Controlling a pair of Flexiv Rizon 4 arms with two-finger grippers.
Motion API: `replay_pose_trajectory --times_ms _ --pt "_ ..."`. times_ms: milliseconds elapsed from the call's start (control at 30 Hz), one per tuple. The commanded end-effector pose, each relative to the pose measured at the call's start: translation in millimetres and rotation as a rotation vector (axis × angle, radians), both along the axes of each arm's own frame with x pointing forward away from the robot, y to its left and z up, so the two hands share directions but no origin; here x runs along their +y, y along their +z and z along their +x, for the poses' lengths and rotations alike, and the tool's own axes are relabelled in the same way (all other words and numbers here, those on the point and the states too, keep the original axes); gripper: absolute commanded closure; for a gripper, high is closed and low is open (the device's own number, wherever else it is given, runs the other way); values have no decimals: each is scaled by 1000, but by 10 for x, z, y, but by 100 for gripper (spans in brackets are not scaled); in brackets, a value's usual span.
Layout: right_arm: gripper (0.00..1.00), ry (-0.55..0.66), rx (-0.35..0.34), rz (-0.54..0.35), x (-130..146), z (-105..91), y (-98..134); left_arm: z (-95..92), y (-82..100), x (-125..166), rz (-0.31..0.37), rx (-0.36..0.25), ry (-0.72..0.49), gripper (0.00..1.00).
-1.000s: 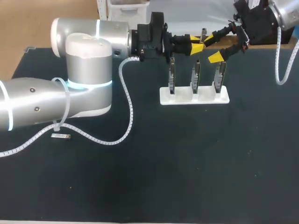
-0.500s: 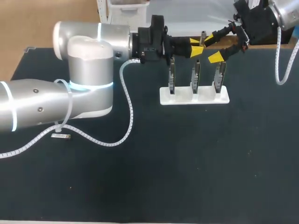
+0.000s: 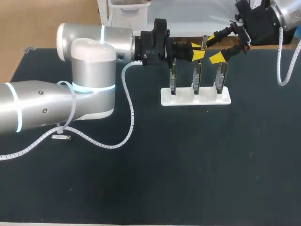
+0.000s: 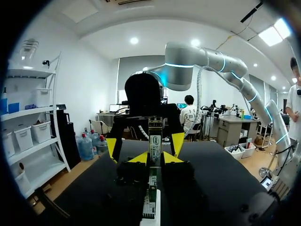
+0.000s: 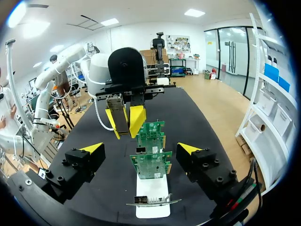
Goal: Pick up the optical module with the left hand, and insert it into the network port with the right hand.
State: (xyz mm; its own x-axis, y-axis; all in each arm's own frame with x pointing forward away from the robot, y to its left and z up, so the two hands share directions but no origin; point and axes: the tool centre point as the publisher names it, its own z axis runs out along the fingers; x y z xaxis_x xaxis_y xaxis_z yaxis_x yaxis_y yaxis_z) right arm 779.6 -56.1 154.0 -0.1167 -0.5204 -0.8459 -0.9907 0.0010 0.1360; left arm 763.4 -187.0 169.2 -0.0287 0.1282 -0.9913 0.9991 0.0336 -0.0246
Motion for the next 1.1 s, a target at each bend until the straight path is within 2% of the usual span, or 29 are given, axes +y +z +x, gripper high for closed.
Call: replay_pose_trajectory --times_ms 33,633,1100 --pt "0 -4 -4 0 -1 -23 1 40 -22 -13 2 4 -7 100" --pt "0 -4 -4 0 -1 -23 1 69 -133 28 25 30 4 100" --pt "0 -4 -4 0 -1 -23 1 102 -197 13 17 46 0 100"
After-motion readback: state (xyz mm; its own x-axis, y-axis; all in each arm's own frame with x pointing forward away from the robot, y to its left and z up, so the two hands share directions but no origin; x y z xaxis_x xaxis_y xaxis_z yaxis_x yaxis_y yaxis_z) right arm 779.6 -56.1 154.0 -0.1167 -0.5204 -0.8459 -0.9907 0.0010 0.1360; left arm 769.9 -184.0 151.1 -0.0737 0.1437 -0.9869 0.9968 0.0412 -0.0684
